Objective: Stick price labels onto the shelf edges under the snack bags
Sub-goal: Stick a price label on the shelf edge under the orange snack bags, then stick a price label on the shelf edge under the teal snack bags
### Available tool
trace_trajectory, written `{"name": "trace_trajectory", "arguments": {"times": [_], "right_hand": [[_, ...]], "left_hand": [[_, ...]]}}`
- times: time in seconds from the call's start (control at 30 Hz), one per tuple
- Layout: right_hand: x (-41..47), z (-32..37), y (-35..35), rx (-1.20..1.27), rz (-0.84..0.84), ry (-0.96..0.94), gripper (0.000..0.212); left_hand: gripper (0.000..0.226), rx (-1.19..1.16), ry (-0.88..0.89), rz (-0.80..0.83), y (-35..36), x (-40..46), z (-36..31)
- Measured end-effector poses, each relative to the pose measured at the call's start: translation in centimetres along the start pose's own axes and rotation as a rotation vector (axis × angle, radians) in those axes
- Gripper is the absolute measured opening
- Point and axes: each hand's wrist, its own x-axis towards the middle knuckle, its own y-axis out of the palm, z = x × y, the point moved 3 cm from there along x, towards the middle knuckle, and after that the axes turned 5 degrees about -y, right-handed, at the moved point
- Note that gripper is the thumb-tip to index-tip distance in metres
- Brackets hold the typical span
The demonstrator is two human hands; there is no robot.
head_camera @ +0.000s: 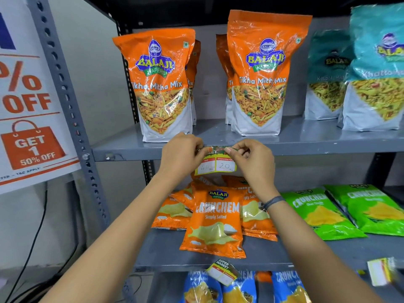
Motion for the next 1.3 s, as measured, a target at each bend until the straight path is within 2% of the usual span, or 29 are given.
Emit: {"name": "trace_trajectory", "arguments": {"times": [0.13, 0.2, 0.3, 0.4, 0.53, 0.6, 0.7, 0.9, 1.0, 1.07, 1.17, 1.3], "right_hand": [[-0.3, 0.2, 0.2, -0.061, -0.046, 0.019, 0.020], [-0.3, 0.4, 0.3, -0.083, -0.068, 0.006, 0.019], [-0.4, 0.4, 0.2, -0.072, -0.071, -0.014, 0.019], [-0.5, 0.1, -0.7, -0.022, -0.056, -0.022, 0.019], [-0.3, -2.0, -4.0, 0.032, -0.101, 0.000, 0.019], [0.1, -3.9, -6.5, 0.052, -0.161, 0.012, 0.017], [0.7, -7.8, -11.2, 0.067, -0.277, 0.039, 0.013], [1.3, -18.0, -23.0, 0.036, -0.529, 0.137, 0.006], [1.3, -23.9, -28.6, 0.020, -0.697, 0.226, 0.012], [1.9, -27.0, -31.5, -0.042, -0.754, 0.228, 0.018], [3.8, -29.4, -34.7, -0.178, -0.689, 0.146, 0.024], [6.7, -31.7, -36.6, -0.289, -0.406, 0.038, 0.024]], "left_hand": [[0.062, 0.069, -0.083, -0.024, -0.1, 0.2, -0.8], [0.065, 0.093, -0.157, -0.019, 0.1, 0.4, -1.0], [0.058, 0.095, -0.252, -0.023, 0.3, 0.4, -1.4], [0.049, 0.188, -0.304, -0.107, 0.0, -0.3, -2.4], [0.037, 0.232, -0.228, -0.273, 0.2, -1.2, -5.6], [0.028, 0.155, -0.155, -0.318, 1.2, -1.4, -8.2], [0.028, 0.019, -0.074, -0.313, 3.0, -1.0, -13.7], [0.027, -0.176, 0.045, -0.200, 7.6, 2.0, -28.6], [0.022, -0.240, 0.110, -0.116, 10.0, 3.8, -36.7], [0.028, -0.248, 0.105, -0.060, 10.9, 4.5, -41.4], [0.042, -0.115, -0.017, 0.158, 13.7, 5.0, -46.0], [0.053, -0.157, -0.145, 0.434, 18.2, 4.7, -48.4]]}}
